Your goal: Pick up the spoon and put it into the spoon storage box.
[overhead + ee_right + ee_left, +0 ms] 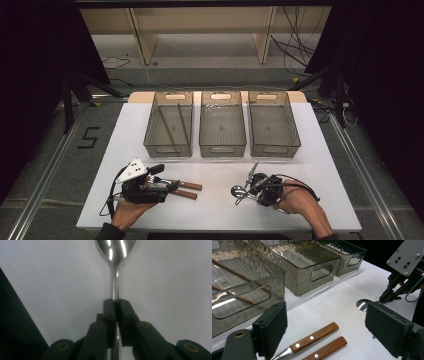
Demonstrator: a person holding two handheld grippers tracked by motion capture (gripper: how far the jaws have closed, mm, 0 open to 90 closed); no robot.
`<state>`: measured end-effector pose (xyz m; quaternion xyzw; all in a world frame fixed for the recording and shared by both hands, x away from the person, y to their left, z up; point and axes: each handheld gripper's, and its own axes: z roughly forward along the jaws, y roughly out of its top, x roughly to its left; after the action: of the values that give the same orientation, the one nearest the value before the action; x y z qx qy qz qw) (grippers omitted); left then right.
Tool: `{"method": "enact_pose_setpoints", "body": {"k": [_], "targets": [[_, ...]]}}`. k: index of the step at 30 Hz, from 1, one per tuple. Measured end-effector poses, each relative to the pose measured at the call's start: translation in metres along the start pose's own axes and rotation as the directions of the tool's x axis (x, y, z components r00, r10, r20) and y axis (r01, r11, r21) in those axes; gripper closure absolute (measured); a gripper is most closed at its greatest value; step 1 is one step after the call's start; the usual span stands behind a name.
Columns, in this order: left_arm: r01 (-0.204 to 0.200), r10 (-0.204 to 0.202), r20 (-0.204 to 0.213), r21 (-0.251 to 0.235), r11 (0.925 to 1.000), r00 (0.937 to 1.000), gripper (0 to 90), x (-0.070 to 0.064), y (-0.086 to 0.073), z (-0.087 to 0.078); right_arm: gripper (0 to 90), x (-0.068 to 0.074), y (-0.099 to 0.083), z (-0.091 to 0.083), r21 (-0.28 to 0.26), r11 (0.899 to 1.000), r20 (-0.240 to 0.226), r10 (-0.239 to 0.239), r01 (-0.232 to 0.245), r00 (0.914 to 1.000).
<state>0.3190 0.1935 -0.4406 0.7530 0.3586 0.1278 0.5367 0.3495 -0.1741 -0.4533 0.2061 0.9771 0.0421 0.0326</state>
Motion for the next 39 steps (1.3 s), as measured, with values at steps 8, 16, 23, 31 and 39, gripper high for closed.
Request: {"method": "enact_pose_setpoints", "body": {"k": [8,16,23,31,39], "targets": [[0.006,-0.006,-0.001,-0.004,1.0000,1.0000,17.8,0.001,0.000,0.000,85.5,-0.001,-0.001,-0.004,-0.046,0.999,-0.012,0.025,-0.026,0.9996],[0.007,-0.007,-0.003,-0.006,1.0000,1.0000,17.8,0.001,0.000,0.000,85.6,-0.009,-0.003,-0.019,-0.142,0.986,-0.048,0.080,-0.087,0.9956],[0.005,-0.005,-0.005,-0.009,0.9999,1.0000,17.8,0.001,0.000,-0.001,85.7,-0.022,-0.006,-0.028,-0.249,0.949,-0.126,0.165,-0.192,0.9781],[0.004,-0.004,-0.006,-0.008,1.0000,1.0000,17.8,0.001,0.000,-0.001,85.7,-0.034,-0.005,-0.040,-0.333,0.905,-0.135,0.235,-0.267,0.9627],[0.005,-0.005,-0.006,-0.009,0.9999,1.0000,17.8,0.001,0.001,-0.001,85.7,-0.050,0.005,-0.058,-0.453,0.826,-0.130,0.311,-0.335,0.9416]]}}
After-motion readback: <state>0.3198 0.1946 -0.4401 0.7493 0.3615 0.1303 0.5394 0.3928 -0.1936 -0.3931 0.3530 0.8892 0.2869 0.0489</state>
